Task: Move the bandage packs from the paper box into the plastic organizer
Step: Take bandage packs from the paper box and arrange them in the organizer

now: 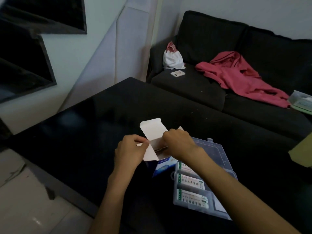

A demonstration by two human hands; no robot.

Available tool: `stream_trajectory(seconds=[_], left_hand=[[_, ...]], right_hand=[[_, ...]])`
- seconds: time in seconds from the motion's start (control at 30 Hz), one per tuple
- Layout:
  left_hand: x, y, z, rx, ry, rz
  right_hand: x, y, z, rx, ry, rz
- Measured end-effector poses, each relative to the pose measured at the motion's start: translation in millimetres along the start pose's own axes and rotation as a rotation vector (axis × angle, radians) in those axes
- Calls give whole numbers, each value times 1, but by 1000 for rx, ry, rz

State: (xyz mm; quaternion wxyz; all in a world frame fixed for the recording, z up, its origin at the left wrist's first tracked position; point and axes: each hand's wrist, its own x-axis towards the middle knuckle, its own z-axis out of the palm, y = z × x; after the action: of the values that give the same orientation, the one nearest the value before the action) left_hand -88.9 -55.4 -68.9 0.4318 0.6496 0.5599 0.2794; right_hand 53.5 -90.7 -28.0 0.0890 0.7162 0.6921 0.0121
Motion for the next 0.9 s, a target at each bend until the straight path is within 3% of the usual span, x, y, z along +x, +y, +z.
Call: stream_trajectory(seconds=[0.17,0.23,0.43,0.6,0.67,0.77,0.9], left_hand=[[-6,6,-1,-92,115,142],[-4,4,1,-117,128,121],[1,0,-5,-162,-131,-125],[2,0,-5,-50,88,14],[0,3,-4,28,188,33],[1,4,1,121,258,71],[6,1,3,220,320,102]], right_hand=[[8,-2,12,46,76,81],[10,-1,13,77,92,85],[9,4,13,95,114,-14],[-14,19,13,214,280,-9],[-24,19,15,392,393,62],[-40,10,16,857,508,230],[-59,5,20,1418,434,425]])
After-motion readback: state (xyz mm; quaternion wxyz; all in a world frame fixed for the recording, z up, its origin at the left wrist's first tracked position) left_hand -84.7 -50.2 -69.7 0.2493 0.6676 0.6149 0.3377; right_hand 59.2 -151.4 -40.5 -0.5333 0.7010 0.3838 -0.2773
